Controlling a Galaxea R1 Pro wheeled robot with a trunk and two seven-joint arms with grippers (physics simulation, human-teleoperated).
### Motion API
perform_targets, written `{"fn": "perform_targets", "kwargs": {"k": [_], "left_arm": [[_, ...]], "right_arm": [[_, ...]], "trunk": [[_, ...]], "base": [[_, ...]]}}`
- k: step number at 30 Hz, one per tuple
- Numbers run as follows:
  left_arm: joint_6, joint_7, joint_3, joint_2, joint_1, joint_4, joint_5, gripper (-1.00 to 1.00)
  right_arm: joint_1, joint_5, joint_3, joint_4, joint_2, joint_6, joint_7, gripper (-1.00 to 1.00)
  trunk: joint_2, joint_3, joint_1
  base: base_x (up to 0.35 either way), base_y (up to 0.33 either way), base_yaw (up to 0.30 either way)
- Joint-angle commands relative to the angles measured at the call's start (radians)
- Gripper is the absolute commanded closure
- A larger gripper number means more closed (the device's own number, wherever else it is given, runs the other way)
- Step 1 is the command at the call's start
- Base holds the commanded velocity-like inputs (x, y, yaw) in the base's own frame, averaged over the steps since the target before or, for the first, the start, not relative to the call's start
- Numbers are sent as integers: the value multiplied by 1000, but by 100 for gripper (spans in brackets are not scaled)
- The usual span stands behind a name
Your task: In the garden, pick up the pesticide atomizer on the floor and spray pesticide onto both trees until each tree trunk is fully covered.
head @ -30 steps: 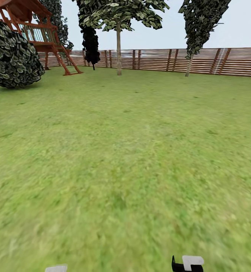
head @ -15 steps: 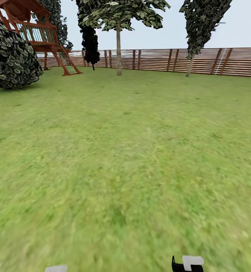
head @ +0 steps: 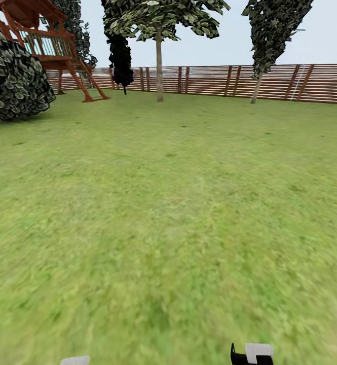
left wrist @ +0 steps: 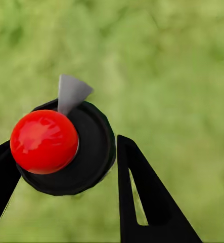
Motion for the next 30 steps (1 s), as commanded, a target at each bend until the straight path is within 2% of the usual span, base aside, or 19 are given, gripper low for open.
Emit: {"fn": "perform_targets", "kwargs": {"k": [1, 30], "left_arm": [[-3, 0, -5, 0, -1, 1, 10, 100], [-3, 0, -5, 0, -1, 1, 10, 100]], "right_arm": [[-1, 10, 0, 1, 0, 1, -10, -100], [-1, 12, 0, 1, -3, 0, -10, -100]], "trunk": [[0, -1, 0], [0, -1, 0]], "base": [[338, 0, 0], [338, 0, 0]]}}
